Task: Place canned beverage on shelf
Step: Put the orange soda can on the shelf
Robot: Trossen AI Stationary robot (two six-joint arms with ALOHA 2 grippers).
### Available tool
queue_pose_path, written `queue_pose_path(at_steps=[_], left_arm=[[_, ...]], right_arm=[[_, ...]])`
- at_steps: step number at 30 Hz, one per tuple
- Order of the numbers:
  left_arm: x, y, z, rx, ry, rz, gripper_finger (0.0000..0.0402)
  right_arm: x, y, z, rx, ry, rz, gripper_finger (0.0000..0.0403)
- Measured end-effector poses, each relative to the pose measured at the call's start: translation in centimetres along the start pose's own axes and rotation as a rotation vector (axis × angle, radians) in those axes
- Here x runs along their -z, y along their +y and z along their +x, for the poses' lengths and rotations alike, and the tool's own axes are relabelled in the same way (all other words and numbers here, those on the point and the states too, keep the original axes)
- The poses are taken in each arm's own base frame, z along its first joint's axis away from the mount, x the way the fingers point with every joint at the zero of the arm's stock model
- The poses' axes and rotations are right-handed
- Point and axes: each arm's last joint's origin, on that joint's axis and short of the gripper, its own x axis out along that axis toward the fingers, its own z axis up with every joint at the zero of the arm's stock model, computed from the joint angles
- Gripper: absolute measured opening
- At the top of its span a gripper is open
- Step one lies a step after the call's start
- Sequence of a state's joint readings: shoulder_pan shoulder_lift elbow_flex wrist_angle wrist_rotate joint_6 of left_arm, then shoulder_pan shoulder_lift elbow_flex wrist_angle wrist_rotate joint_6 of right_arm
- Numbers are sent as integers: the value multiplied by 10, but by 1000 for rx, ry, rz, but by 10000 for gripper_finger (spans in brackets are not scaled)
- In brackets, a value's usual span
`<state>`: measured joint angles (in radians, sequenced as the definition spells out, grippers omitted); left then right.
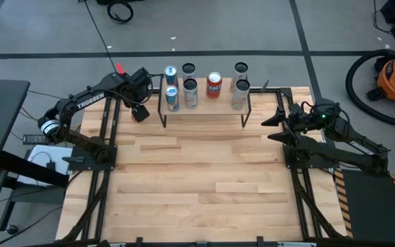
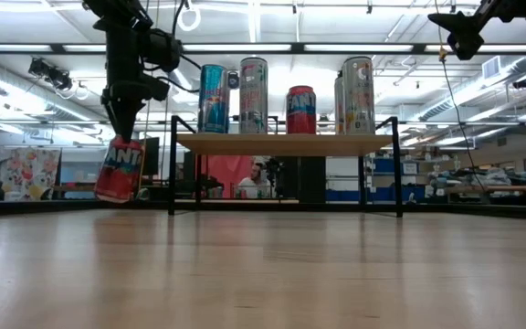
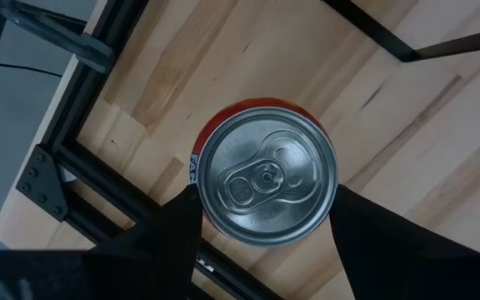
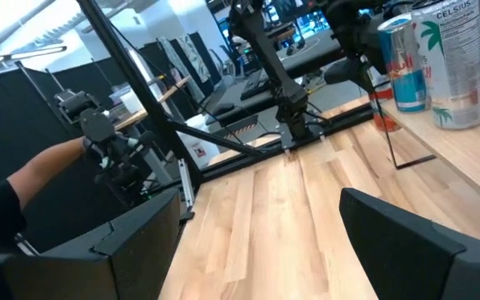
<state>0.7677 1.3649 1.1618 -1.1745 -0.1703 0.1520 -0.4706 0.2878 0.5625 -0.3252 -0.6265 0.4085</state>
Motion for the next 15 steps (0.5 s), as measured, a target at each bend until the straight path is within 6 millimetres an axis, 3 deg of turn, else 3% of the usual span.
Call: queue_pose_path(at_steps=[15], left_arm=[[-1,0,0,-1,-6,6,240]], right_arm=[[0,1,0,-20,7,51,339]])
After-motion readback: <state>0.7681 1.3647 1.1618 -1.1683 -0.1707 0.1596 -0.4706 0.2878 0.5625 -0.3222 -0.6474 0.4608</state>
